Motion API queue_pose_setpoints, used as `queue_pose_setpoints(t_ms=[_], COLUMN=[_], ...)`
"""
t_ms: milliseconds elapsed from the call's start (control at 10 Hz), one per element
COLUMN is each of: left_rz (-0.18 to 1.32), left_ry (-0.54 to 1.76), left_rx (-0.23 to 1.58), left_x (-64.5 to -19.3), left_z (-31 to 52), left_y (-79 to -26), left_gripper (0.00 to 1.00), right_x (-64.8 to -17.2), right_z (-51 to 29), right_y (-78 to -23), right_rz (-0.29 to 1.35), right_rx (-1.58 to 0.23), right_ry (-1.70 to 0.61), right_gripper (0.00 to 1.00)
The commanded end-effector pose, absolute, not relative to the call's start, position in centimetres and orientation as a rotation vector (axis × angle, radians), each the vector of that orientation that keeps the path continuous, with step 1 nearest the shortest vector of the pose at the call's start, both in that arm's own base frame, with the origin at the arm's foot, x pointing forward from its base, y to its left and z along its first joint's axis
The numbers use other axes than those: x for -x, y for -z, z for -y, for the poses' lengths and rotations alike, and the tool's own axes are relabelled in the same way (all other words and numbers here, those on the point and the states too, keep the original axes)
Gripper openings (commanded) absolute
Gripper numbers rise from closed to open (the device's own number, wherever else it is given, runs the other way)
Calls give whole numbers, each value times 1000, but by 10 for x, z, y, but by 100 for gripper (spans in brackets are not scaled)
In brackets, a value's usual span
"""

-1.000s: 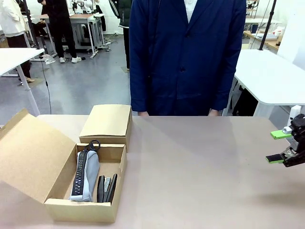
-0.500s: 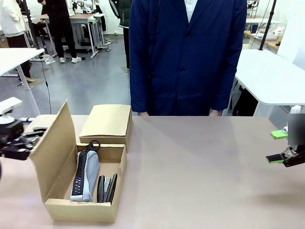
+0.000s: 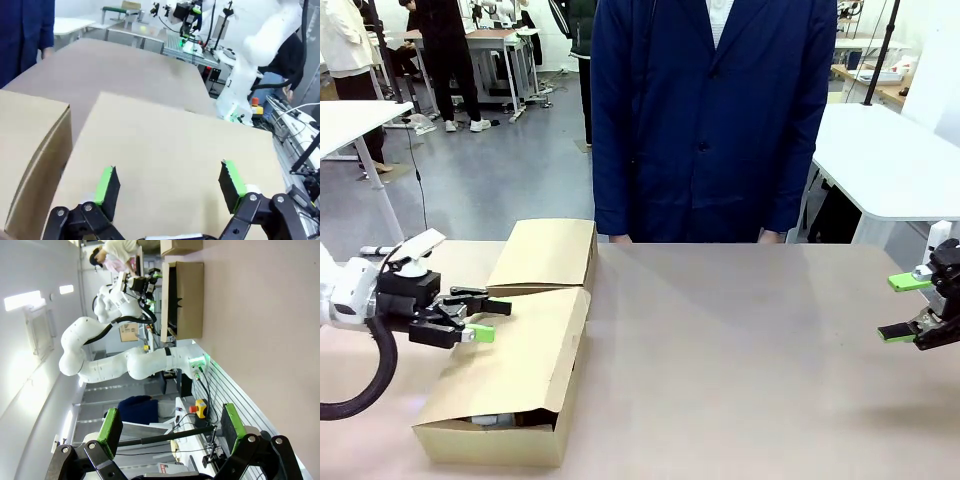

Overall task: Place items inside the box.
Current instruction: Close the lid of the Mailer Box closest to the robot.

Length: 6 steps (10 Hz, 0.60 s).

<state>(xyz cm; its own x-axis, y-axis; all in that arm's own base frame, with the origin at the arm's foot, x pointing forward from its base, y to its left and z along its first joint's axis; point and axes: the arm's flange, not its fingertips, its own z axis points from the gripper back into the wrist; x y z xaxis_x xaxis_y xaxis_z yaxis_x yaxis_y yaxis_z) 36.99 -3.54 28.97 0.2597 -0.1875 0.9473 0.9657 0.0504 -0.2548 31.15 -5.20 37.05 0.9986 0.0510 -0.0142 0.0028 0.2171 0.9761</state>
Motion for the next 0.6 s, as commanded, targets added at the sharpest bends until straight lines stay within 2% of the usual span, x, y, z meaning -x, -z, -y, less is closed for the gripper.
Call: queue_pose_setpoints(t_ms=[0,100,200,300,400,500], left_rz=[1176,890,890,989,1024,1139], left_ry=[1074,1084,1084,1082,1118,1142], left_rx=[1012,1162,1162,1114,1085,1081], left_x=[-293,-370,-370,-379,-372,-366], left_z=[37,35,35,28,31,34], left_y=[-329,-290,-290,-307,-304,-301], left_gripper=[100,100,100,100,100,100], right_x=[-312,-312,-312,-312,-312,-312], right_z=[52,52,52,52,52,52], right_y=[-376,-376,-376,-376,-376,-376], right_rz=[-53,-53,-53,-53,-53,-53], right_rx=[-1367,-1367,-1367,-1367,-1367,-1367], right_ry=[-14,-14,-14,-14,-14,-14], right_gripper=[100,100,100,100,100,100])
